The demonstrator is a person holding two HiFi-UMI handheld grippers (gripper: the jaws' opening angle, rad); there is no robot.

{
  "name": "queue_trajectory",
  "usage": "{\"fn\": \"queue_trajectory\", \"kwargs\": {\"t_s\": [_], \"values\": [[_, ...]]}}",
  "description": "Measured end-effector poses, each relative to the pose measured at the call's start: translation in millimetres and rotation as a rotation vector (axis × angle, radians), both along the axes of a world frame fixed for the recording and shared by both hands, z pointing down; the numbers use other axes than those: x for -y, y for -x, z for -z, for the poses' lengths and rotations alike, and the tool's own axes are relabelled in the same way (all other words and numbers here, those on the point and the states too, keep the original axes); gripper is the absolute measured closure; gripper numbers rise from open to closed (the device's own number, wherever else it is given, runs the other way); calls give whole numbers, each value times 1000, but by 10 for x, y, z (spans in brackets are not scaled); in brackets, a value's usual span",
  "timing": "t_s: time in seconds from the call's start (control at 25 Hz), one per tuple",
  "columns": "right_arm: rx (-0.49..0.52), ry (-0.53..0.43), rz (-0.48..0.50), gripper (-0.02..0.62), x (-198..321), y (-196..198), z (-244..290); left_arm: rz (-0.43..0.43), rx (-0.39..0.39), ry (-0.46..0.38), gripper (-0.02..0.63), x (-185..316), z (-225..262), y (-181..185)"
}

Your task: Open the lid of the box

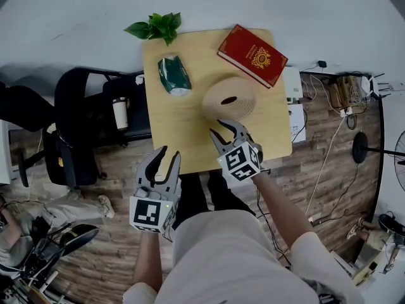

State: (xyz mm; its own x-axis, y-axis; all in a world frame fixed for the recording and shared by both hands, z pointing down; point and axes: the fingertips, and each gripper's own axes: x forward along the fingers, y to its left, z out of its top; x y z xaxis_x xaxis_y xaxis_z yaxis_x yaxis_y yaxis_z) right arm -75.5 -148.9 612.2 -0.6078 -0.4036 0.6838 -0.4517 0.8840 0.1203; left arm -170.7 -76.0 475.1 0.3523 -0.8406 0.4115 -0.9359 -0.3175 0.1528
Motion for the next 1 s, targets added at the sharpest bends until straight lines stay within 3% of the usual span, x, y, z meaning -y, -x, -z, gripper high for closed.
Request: {"fn": "queue_trajectory", "kwargs": {"t_s": [1.0], "values": [[-177, -44, 17, 454, 266, 57, -642, -62, -8, 49, 509, 75, -241, -33]]}}
